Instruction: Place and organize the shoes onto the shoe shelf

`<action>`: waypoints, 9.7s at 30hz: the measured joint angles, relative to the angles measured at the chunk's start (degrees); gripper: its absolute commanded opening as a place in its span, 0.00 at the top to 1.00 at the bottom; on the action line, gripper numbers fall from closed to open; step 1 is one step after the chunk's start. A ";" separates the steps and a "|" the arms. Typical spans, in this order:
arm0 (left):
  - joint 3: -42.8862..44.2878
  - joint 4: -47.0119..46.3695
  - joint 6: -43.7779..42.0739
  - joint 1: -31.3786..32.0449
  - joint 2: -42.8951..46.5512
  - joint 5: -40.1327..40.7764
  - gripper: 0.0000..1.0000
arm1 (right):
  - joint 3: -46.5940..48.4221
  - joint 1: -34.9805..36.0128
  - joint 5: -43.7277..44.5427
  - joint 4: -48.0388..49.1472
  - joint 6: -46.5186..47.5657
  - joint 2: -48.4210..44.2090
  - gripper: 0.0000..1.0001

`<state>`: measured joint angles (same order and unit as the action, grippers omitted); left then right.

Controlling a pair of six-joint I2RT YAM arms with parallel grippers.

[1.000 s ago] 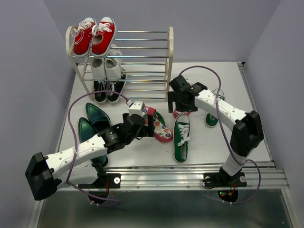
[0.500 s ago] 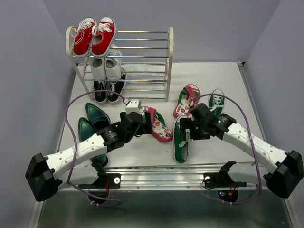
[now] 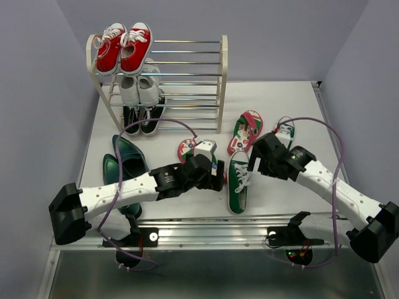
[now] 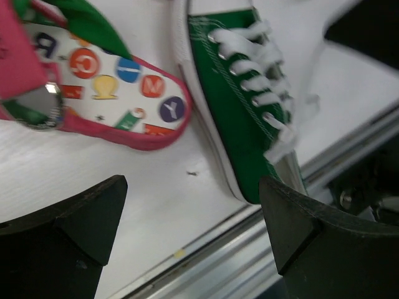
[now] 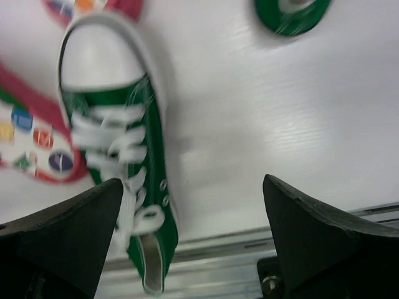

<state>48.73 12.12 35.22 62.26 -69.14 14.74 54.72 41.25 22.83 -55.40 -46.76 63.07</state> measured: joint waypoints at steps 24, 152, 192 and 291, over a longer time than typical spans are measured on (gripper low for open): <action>26.27 9.86 4.57 16.39 -34.45 -3.26 0.01 | 1.66 -28.44 0.07 16.79 11.43 7.74 0.00; 28.26 -7.61 -29.77 -32.13 -35.63 12.52 1.00 | 0.63 -28.48 -4.24 19.91 19.41 5.29 0.00; 26.49 -4.52 -20.76 -27.91 -21.09 9.22 0.08 | -2.58 -28.50 -0.44 18.84 15.56 3.37 0.00; 2.29 1.81 -4.70 -20.37 10.49 15.58 0.01 | 26.43 -1.88 -13.33 28.09 27.43 36.15 0.99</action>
<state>51.03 13.93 30.52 41.89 -58.65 30.33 81.14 39.38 9.50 -27.31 -19.33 99.22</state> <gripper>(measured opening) 0.986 0.086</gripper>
